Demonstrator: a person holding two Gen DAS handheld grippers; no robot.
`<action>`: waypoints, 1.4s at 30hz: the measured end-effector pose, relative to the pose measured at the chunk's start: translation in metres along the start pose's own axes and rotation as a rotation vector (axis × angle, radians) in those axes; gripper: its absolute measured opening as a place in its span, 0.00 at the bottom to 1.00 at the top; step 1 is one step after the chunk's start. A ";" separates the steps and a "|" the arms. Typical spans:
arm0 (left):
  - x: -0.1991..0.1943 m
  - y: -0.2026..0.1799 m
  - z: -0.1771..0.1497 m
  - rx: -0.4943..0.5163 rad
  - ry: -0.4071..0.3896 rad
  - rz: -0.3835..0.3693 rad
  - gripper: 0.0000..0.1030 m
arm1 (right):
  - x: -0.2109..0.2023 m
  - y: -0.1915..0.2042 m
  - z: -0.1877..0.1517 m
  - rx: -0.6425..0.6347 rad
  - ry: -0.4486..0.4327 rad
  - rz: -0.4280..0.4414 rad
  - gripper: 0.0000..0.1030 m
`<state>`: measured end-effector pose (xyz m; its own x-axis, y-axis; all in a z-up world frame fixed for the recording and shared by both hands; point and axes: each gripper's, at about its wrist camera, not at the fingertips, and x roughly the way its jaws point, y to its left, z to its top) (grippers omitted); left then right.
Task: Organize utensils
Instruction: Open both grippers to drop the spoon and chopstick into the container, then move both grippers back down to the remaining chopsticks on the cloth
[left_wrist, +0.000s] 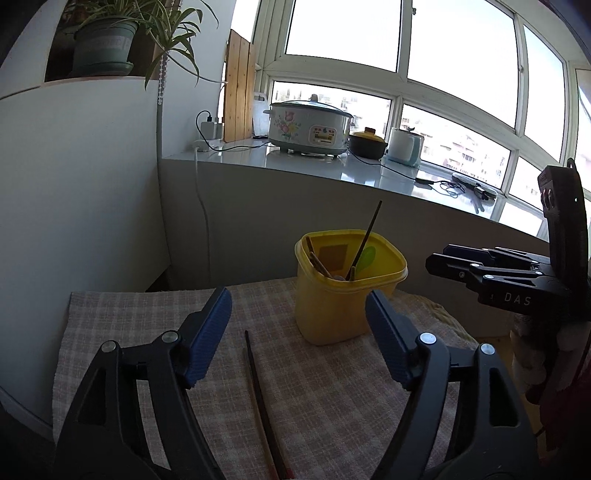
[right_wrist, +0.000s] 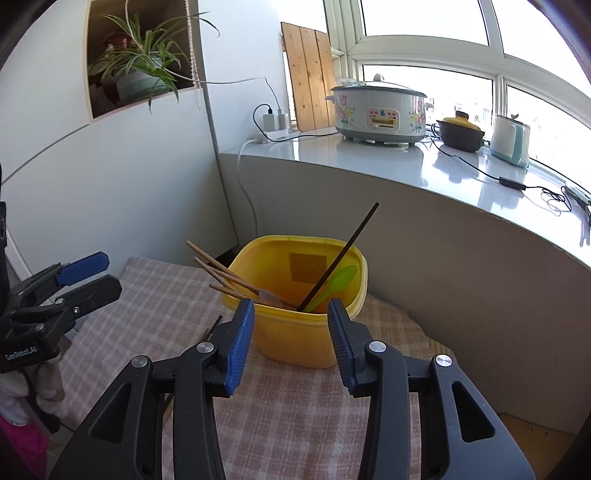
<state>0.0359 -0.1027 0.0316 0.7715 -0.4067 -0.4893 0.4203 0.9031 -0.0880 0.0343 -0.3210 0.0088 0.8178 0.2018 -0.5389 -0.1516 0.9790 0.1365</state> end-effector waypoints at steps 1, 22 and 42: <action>-0.005 0.000 -0.005 -0.006 -0.005 0.011 0.84 | -0.003 0.002 -0.002 -0.003 -0.012 -0.009 0.47; -0.050 0.008 -0.056 -0.076 -0.006 0.130 0.99 | -0.039 0.028 -0.025 0.025 -0.136 -0.083 0.79; -0.025 0.043 -0.090 -0.166 0.107 0.162 0.99 | -0.008 0.025 -0.044 0.039 -0.027 -0.069 0.79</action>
<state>-0.0087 -0.0412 -0.0380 0.7634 -0.2462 -0.5972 0.2048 0.9691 -0.1376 -0.0001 -0.2973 -0.0198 0.8406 0.1329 -0.5252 -0.0732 0.9884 0.1328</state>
